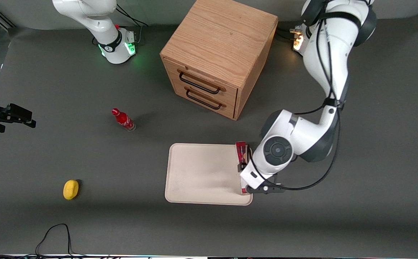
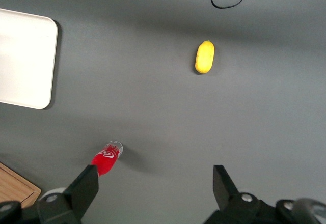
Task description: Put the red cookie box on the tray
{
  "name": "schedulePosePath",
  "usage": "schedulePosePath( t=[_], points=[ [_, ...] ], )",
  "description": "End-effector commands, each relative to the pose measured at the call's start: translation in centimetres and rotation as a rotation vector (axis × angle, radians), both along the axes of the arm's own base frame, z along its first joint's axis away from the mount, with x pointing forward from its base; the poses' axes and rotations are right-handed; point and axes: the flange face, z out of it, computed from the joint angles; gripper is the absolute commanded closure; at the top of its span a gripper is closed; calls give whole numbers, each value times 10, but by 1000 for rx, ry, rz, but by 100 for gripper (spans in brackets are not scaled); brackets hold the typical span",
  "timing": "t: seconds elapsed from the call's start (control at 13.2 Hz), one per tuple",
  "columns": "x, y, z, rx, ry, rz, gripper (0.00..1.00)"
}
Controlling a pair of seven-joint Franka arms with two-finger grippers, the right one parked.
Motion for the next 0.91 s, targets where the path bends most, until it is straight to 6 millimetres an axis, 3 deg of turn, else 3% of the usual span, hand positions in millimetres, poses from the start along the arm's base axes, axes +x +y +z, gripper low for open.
schedulePosePath(
  t=[0.0, 0.46, 0.68, 0.84],
  points=[
    [-38, 80, 56, 20, 44, 5, 0],
    [-122, 234, 152, 10, 47, -29, 0],
    [-147, 303, 178, 20, 73, 13, 0],
    [-150, 332, 187, 48, 69, 43, 0]
  ],
)
